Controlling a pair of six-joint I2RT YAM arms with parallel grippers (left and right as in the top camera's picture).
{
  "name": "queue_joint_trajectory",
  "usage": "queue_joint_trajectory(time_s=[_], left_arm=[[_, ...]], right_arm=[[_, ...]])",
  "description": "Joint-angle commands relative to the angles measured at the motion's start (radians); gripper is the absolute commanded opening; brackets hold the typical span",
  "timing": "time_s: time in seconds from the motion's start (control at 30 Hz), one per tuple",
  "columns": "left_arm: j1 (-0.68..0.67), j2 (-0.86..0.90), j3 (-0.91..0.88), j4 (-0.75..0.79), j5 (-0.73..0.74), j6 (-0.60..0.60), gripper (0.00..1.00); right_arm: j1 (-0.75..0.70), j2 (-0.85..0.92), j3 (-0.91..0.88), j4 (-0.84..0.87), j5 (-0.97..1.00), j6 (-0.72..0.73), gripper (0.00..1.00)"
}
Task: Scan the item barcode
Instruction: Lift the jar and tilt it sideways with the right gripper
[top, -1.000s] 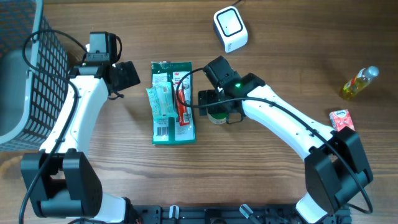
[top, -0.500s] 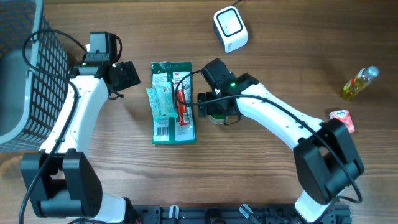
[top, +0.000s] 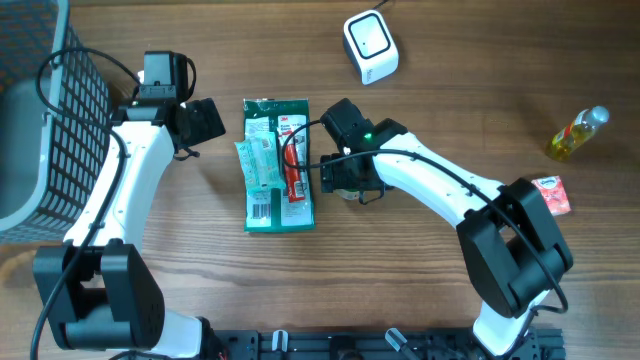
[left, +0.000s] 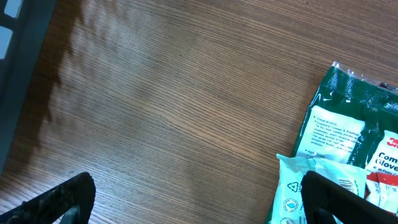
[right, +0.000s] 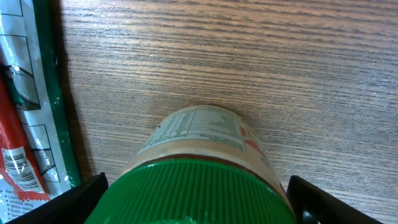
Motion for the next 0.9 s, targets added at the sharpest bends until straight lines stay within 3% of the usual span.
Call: queue_joint_trajectory(time_s=[0.0,0.17,0.3,0.63,0.7,0.8,0.87], left_arm=[[0.003,0.008,-0.005,0.000,-0.009,-0.002,1.00],[0.003,0.008,-0.005,0.000,-0.009,-0.002,1.00],[0.003,0.008,-0.005,0.000,-0.009,-0.001,1.00],[0.003,0.008,-0.005,0.000,-0.009,-0.002,1.00],[0.003,0.008,-0.005,0.000,-0.009,-0.002,1.00],[0.003,0.008,-0.005,0.000,-0.009,-0.001,1.00],[0.003,0.008,-0.005,0.000,-0.008,-0.002,1.00]], right_arm=[[0.000,0.017,0.018,-0.006,-0.002,0.008,0.92],[0.000,0.017,0.018,-0.006,-0.002,0.008,0.95],[0.000,0.017,0.018,-0.008,-0.002,0.008,0.92],[-0.021,0.016,0.021,-0.009,-0.074,0.058,0.59],[-0.064,0.016,0.035,-0.011,-0.209,0.056,0.47],[-0.135,0.014,0.042,-0.009,-0.444,0.057,0.47],[-0.203,0.014,0.042,-0.007,-0.704,0.061,0.48]])
